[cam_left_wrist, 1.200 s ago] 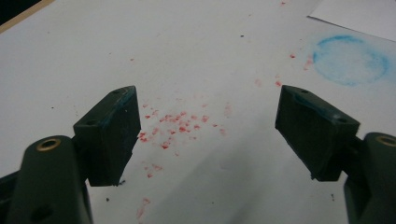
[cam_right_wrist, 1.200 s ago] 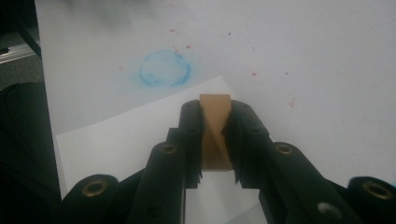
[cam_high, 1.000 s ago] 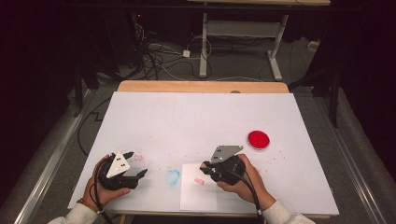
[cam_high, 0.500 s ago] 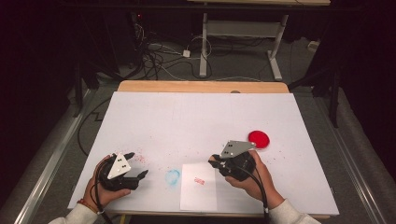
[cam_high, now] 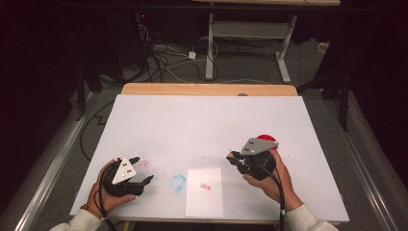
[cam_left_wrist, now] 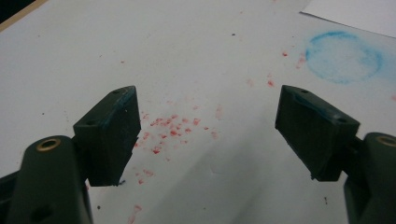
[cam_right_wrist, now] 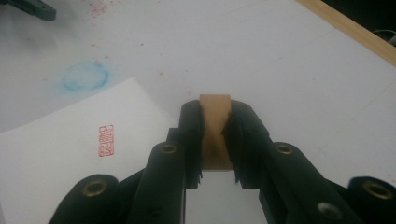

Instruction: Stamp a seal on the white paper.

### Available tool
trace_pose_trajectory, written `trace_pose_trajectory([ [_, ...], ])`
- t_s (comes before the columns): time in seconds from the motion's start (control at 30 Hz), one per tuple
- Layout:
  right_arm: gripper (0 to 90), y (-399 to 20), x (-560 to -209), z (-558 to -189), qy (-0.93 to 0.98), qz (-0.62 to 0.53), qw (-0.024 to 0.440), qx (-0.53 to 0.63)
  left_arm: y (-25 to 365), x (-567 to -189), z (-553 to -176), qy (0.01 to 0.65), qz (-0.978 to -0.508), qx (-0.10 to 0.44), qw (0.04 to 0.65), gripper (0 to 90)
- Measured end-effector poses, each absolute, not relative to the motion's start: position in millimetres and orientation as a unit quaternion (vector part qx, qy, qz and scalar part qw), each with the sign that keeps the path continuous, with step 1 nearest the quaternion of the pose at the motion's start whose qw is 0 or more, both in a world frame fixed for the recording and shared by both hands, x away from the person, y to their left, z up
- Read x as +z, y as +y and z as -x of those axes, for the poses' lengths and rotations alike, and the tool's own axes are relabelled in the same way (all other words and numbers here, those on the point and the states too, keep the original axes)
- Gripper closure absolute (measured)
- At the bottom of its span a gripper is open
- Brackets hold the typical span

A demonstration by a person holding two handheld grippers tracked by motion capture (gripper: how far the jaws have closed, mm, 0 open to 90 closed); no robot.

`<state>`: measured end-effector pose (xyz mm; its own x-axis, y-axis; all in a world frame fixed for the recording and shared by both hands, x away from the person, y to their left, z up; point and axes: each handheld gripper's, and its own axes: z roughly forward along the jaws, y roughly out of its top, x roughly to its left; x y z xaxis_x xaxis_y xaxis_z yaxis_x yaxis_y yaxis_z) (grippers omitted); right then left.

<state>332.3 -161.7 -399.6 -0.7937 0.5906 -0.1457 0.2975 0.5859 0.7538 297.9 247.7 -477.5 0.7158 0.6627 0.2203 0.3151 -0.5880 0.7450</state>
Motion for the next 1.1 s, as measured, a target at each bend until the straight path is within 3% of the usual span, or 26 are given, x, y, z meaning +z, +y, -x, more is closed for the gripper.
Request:
trace_pose_trajectory([
  [1.1,76.2,-235.4,-404.3,-367.9,0.828,-0.368,0.236,0.352,247.7,-477.3,-298.5,0.279,-0.859,0.250,0.350,21.5],
])
